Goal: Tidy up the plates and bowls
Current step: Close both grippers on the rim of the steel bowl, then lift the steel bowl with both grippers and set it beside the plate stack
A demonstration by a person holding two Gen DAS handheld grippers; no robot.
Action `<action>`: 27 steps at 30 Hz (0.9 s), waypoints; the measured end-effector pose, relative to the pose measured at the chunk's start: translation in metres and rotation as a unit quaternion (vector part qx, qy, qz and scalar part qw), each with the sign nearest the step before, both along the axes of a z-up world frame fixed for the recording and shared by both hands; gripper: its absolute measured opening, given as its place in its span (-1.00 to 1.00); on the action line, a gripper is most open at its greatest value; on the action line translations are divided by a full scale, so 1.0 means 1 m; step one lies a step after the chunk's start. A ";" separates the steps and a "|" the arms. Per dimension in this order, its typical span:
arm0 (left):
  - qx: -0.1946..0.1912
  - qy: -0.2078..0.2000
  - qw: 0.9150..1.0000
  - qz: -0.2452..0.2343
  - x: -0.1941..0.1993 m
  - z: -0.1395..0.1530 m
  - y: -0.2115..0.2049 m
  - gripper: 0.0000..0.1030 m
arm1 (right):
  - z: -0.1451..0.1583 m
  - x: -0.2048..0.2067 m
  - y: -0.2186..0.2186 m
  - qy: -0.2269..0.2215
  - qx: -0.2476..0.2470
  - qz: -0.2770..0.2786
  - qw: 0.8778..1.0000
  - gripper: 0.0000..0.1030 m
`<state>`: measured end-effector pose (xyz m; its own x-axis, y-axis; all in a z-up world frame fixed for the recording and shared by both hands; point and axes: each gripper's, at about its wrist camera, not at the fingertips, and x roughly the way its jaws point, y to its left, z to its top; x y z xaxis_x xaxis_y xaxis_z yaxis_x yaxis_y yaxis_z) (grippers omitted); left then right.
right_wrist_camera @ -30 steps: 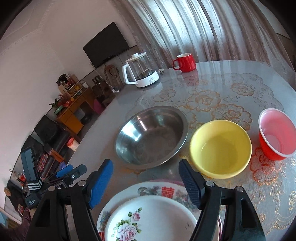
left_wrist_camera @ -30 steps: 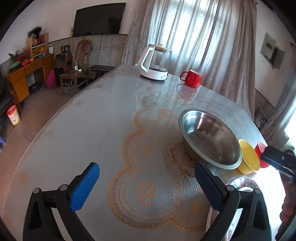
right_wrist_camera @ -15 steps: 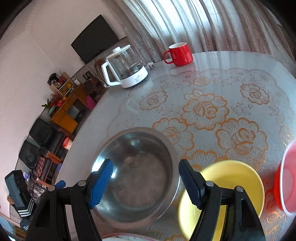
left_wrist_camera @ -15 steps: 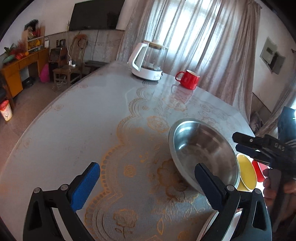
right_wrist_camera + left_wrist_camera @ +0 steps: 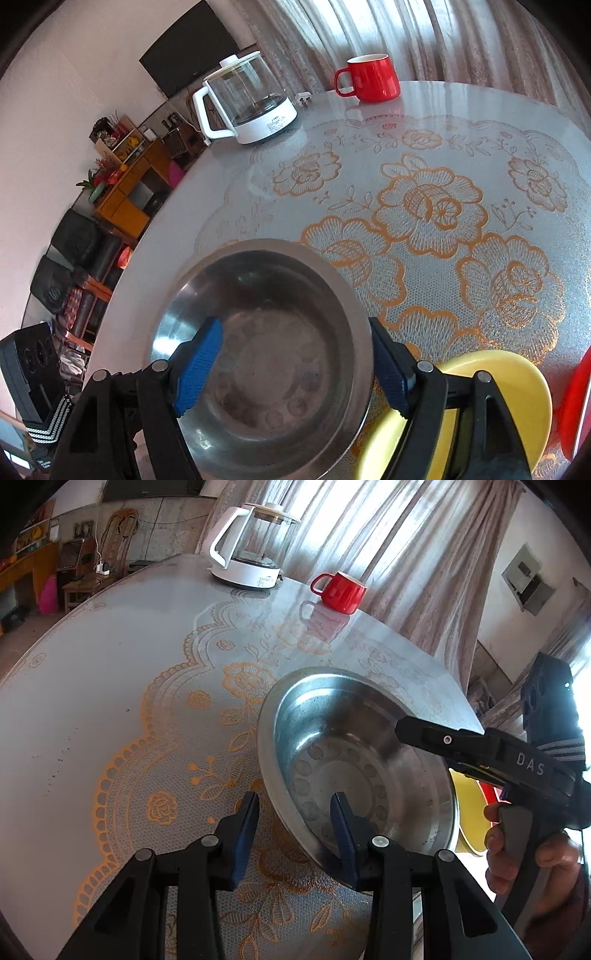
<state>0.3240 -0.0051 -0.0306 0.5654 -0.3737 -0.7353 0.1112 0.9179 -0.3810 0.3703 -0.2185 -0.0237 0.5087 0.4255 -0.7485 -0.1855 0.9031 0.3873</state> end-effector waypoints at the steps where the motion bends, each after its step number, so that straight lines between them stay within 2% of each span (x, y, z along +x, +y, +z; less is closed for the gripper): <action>1: 0.002 0.000 1.000 0.001 -0.001 0.000 -0.001 -0.21 | 0.000 0.000 0.000 -0.001 0.001 -0.001 1.000 0.55; 2: 0.005 0.000 1.000 0.001 -0.001 0.000 -0.002 -0.23 | -0.001 0.000 0.000 -0.001 0.002 -0.001 1.000 0.55; 5: 0.013 -0.014 1.000 -0.007 -0.007 0.003 -0.004 -0.48 | -0.001 0.000 0.002 -0.001 0.002 0.002 1.000 0.55; 7: 0.028 -0.024 0.999 -0.008 -0.011 0.004 -0.002 -0.48 | -0.002 0.000 0.005 0.003 0.005 0.008 1.000 0.54; 10: 0.017 -0.020 1.000 0.000 -0.013 0.002 0.008 -0.49 | -0.001 -0.002 0.014 0.000 0.001 0.021 1.000 0.54; 13: 0.029 -0.017 0.999 0.011 -0.017 0.002 0.014 -0.49 | -0.002 -0.003 0.025 0.005 -0.009 0.037 0.999 0.52; 16: 0.030 -0.012 0.999 0.023 -0.022 0.001 0.023 -0.49 | -0.004 -0.004 0.043 0.002 -0.053 0.050 0.997 0.35; 21: 0.022 -0.015 0.999 0.039 -0.039 -0.002 0.043 -0.49 | -0.007 -0.008 0.053 0.009 -0.064 0.048 0.997 -0.41; 23: 0.027 -0.017 0.999 0.045 -0.049 -0.001 0.048 -0.49 | -0.008 -0.012 0.056 0.012 -0.066 0.049 0.997 -0.53; 27: 0.022 -0.017 0.998 0.058 -0.067 -0.002 0.062 -0.49 | -0.008 -0.027 0.068 0.012 -0.063 0.060 0.996 -0.55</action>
